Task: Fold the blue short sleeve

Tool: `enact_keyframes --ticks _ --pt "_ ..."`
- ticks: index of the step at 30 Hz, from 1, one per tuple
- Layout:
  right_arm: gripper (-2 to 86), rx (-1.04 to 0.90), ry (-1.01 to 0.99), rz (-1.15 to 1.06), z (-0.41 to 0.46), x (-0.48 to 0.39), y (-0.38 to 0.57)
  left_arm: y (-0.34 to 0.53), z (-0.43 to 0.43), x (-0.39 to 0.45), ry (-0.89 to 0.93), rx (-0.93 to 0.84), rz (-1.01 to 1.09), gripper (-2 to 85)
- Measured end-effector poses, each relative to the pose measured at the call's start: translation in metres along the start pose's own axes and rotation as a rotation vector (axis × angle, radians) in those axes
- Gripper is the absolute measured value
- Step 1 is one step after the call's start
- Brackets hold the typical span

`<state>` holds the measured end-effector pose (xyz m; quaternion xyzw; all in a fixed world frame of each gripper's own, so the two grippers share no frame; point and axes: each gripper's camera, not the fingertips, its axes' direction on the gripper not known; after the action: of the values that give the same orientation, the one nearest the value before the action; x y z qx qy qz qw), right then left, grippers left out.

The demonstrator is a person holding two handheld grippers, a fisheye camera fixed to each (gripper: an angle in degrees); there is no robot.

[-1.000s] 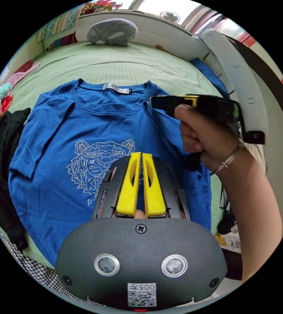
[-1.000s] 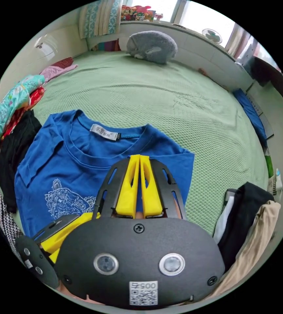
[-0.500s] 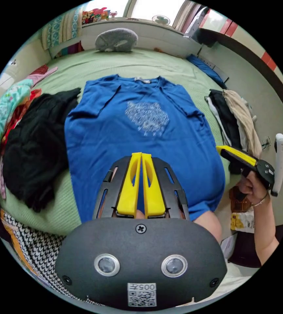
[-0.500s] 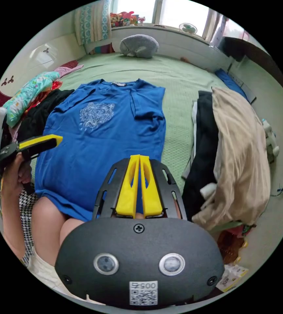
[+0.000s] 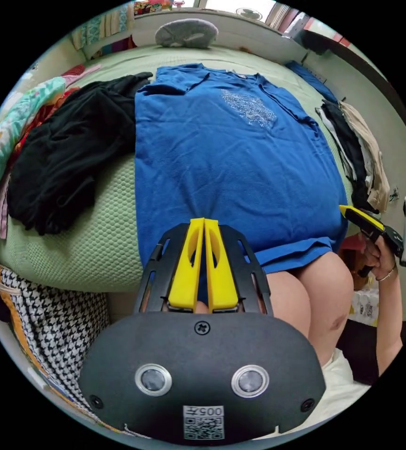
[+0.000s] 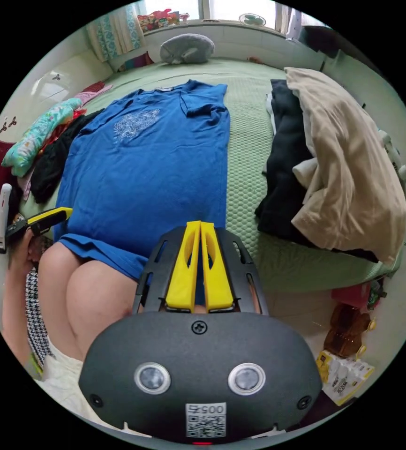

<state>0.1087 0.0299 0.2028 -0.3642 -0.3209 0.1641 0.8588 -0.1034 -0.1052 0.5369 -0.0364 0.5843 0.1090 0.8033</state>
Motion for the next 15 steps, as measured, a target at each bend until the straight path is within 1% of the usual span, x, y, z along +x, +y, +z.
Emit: enact_keyframes --ticks 1,2,3,4,6,8,10,12,15 --pt "-0.9 0.01 -0.021 -0.006 -0.003 0.004 -0.002 -0.002 -0.007 -0.003 0.029 0.023 0.015 -0.2" --pt "-0.6 0.044 -0.067 -0.022 -0.011 0.011 -0.007 -0.005 -0.026 -0.011 0.068 0.104 0.025 0.0" --pt "0.6 0.077 -0.09 -0.032 -0.019 0.018 -0.015 -0.011 -0.045 -0.02 0.071 0.178 0.03 0.2" --pt "1.2 0.097 -0.094 -0.039 -0.024 0.021 -0.021 -0.016 -0.055 -0.025 0.064 0.211 0.034 0.3" --pt "4.2 0.162 -0.074 -0.091 -0.039 0.028 -0.054 -0.046 -0.086 -0.046 0.028 0.318 0.037 1.1" --pt "4.7 0.233 -0.035 -0.124 -0.048 0.031 -0.085 -0.078 -0.099 -0.062 -0.002 0.352 0.045 2.7" --pt "5.2 0.256 -0.027 -0.138 -0.05 0.034 -0.122 -0.112 -0.103 -0.082 -0.008 0.382 0.021 5.1" --pt "5.7 0.25 -0.037 -0.145 -0.041 0.043 -0.174 -0.16 -0.099 -0.107 0.034 0.349 0.01 7.9" --pt "5.9 0.193 -0.07 -0.09 -0.017 0.065 -0.236 -0.212 -0.091 -0.135 0.026 0.306 -0.008 10.0"
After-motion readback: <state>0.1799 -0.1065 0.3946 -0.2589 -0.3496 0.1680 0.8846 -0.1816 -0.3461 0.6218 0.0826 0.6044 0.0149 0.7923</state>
